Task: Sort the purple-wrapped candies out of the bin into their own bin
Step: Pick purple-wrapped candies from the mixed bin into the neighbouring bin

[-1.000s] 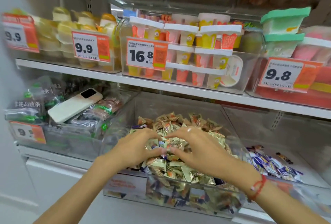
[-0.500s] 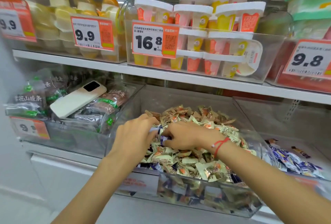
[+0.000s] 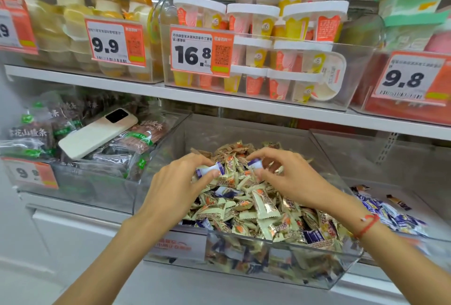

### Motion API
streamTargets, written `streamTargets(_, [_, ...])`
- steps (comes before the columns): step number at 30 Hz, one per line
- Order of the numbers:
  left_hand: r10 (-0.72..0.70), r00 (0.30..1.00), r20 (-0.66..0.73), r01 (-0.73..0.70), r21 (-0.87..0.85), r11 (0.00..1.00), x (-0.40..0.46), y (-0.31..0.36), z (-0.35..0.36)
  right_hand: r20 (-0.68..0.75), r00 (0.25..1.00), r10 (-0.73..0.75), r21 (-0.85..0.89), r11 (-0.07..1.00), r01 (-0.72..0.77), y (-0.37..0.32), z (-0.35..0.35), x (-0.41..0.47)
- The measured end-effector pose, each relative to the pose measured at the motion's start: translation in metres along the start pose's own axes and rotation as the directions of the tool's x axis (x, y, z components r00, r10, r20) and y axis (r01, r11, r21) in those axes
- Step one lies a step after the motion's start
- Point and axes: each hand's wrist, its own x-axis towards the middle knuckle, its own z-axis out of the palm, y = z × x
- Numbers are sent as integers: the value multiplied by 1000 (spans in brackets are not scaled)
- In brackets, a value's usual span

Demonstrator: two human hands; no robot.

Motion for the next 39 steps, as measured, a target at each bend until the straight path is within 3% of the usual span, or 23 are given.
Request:
streamTargets(4, [-26, 992, 124, 5, 169, 986, -2, -3, 4, 60, 997, -41, -146, 988, 49, -2, -3, 6])
streamTargets(7, [-42, 995, 86, 25, 187, 982, -2, 1, 2, 187, 977, -104, -188, 972, 140, -16, 1, 22])
streamTargets(9, [-28, 1000, -4, 28, 140, 990, -1, 4, -2, 330, 938, -103, -271, 942, 199, -25, 10, 35])
streamTargets(12, [20, 989, -148, -8, 80, 997, -2, 4, -6, 504, 863, 15, -403, 888, 220, -35, 30, 48])
streamTargets(15, [-5, 981, -193, -3, -37, 999, -3, 0, -4, 561, 822, 101, -436, 879, 190, -43, 41, 58])
streamTargets(18, [-90, 979, -185, 35, -281, 959, -2, 0, -1, 567, 816, 112, -483, 848, 219, -48, 47, 60])
streamTargets(20, [-146, 977, -155, 64, -440, 896, -1, 2, -2, 532, 844, 72, -453, 866, 212, -44, 46, 57])
streamTargets(23, [-194, 969, -153, 69, -586, 807, 2, -1, -8, 402, 915, 41, -271, 960, 76, -31, 34, 45])
streamTargets(27, [-190, 969, -155, 77, -544, 836, 3, -4, -7, 90, 996, 12, -89, 996, -4, -12, 1, 10])
streamTargets(32, [-80, 984, -157, 13, -390, 921, 2, 16, 4, -100, 988, 121, 95, 989, -111, 12, -38, -40])
streamTargets(34, [-48, 987, -155, -19, -405, 914, 2, 36, 7, -157, 977, 142, 144, 982, -120, 21, -51, -56])
streamTargets(39, [193, 978, -75, -207, -378, 903, 12, 121, 32, -388, 899, 206, 89, 979, -185, 62, -84, -85])
